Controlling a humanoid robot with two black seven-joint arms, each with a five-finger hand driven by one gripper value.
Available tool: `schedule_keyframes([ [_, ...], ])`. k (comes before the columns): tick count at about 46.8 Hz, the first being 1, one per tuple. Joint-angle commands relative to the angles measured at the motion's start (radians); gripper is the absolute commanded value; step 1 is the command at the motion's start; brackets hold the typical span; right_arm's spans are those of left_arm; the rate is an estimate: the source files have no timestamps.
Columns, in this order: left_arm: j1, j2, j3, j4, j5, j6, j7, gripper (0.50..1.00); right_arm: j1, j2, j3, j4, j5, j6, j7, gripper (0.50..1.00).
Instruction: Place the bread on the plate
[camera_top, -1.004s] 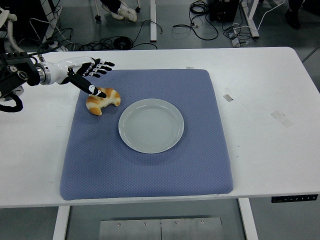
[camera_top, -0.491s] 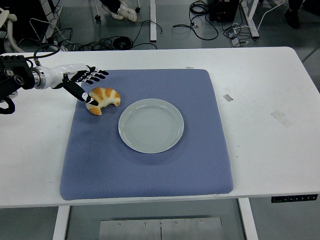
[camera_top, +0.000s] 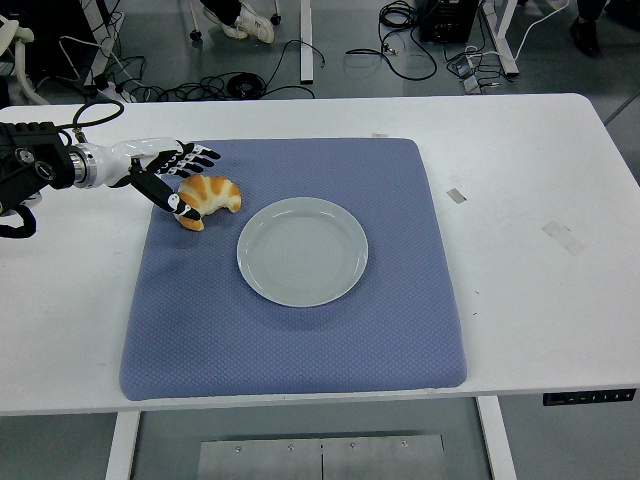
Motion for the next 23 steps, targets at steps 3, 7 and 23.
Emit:
schedule_keyframes([
  [3,0.007,0.0,0.0,0.0,0.0,0.002,0.0,0.931,0.0,0.0,0.0,0.0,0.0,-0.001,0.0,1.0],
  [7,0.011,-0.001,0.0,0.002,0.0,0.003,0.0,0.931,0.0,0.0,0.0,-0.002,0.0,-0.001,0.0,1.0],
  [23,0.011,-0.006,0.0,0.002,0.002,0.003,0.0,0.88,-0.003,0.0,0.0,-0.005,0.0,-0.002,0.0,1.0],
])
